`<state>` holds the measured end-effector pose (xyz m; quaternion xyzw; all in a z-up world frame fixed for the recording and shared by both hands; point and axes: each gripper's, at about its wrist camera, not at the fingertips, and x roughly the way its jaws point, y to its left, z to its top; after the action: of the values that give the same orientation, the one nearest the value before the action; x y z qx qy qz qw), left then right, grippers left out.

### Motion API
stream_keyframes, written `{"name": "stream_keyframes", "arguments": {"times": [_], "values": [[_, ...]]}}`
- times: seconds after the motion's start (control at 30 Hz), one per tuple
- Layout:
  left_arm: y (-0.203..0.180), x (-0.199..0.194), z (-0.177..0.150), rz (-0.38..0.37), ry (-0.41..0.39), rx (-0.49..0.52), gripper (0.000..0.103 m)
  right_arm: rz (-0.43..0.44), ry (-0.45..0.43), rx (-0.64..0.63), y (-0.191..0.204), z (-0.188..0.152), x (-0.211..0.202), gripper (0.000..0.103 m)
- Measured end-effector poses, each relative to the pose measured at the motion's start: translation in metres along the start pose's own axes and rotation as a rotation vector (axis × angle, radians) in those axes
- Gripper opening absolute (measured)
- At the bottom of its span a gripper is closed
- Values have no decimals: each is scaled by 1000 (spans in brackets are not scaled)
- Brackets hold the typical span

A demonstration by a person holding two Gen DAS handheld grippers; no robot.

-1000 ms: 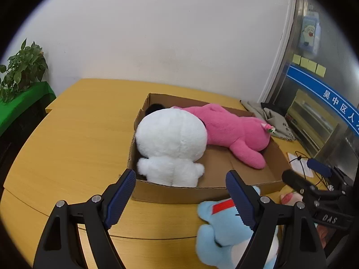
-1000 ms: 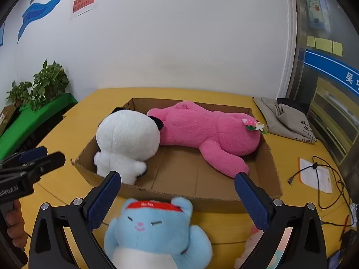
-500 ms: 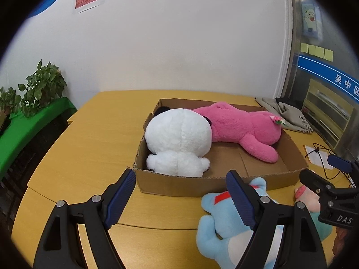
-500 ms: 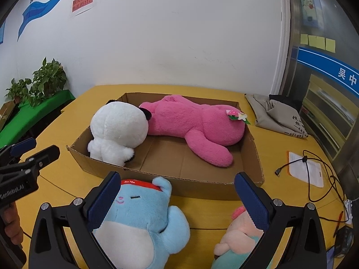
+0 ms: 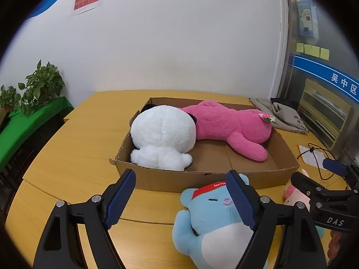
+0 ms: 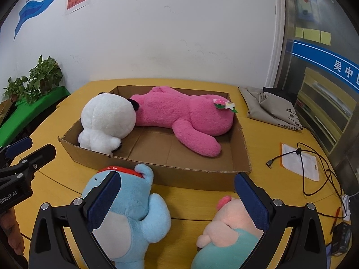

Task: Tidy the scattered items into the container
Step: 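Move both tools toward the blue bear with the red headband, then close the left and right grippers on the blue bear's body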

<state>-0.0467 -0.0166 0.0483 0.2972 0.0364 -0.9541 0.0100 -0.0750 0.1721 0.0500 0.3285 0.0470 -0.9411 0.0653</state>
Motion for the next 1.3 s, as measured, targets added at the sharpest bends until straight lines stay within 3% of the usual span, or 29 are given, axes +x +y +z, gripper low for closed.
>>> {"name": "stream_keyframes", "arguments": {"times": [0.1, 0.27, 0.5, 1.0, 1.2, 1.3], "values": [[-1, 1, 1, -19, 8, 2, 83, 1, -3, -1, 0, 0, -2, 103], [-1, 4, -1, 12, 14, 25, 82, 1, 3, -9, 2, -2, -2, 103], [4, 8, -12, -50, 79, 25, 83, 6, 11, -16, 9, -2, -3, 103], [8, 12, -16, -97, 82, -2, 82, -10, 24, -30, 12, -9, -4, 103], [12, 23, -21, -99, 135, -2, 82, -11, 41, -23, 8, -13, 2, 103], [19, 31, -23, -149, 177, -21, 82, 18, 53, -33, 5, -17, 3, 103]]}}
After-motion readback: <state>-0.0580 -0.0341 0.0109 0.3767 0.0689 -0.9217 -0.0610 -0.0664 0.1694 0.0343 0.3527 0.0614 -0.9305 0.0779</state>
